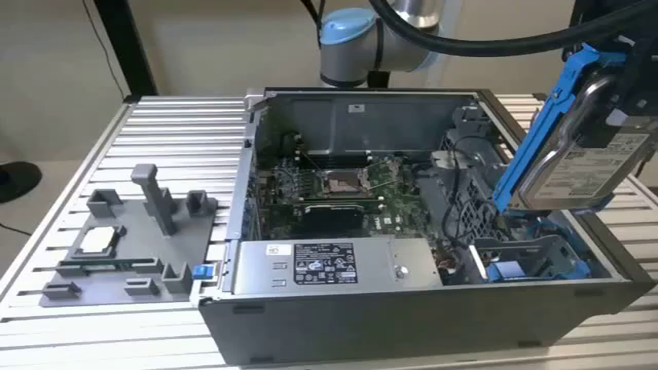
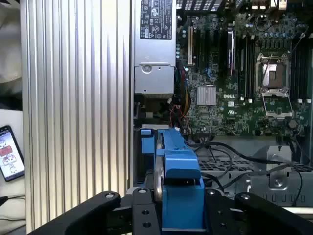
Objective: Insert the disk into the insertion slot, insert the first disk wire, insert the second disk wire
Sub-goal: 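Insert the disk into the insertion slot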
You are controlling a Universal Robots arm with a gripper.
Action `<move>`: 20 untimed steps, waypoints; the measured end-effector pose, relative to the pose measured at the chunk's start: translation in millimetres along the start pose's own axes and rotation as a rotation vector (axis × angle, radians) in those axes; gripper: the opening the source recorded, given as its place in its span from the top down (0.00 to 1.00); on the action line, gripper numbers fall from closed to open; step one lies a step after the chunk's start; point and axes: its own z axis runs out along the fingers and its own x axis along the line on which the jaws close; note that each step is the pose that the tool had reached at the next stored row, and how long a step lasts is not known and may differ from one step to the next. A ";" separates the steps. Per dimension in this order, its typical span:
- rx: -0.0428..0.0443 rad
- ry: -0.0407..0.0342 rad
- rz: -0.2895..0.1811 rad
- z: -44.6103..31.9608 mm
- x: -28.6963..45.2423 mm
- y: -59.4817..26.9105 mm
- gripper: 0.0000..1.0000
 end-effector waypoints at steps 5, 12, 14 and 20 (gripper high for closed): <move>0.0002 -0.0001 0.000 0.0 0.0 0.0 1.00; 0.0002 -0.0001 0.000 2.5 0.8 -2.9 1.00; 0.0003 -0.0001 0.000 3.7 1.0 -4.3 1.00; 0.0001 0.0002 0.000 8.9 2.3 -7.7 1.00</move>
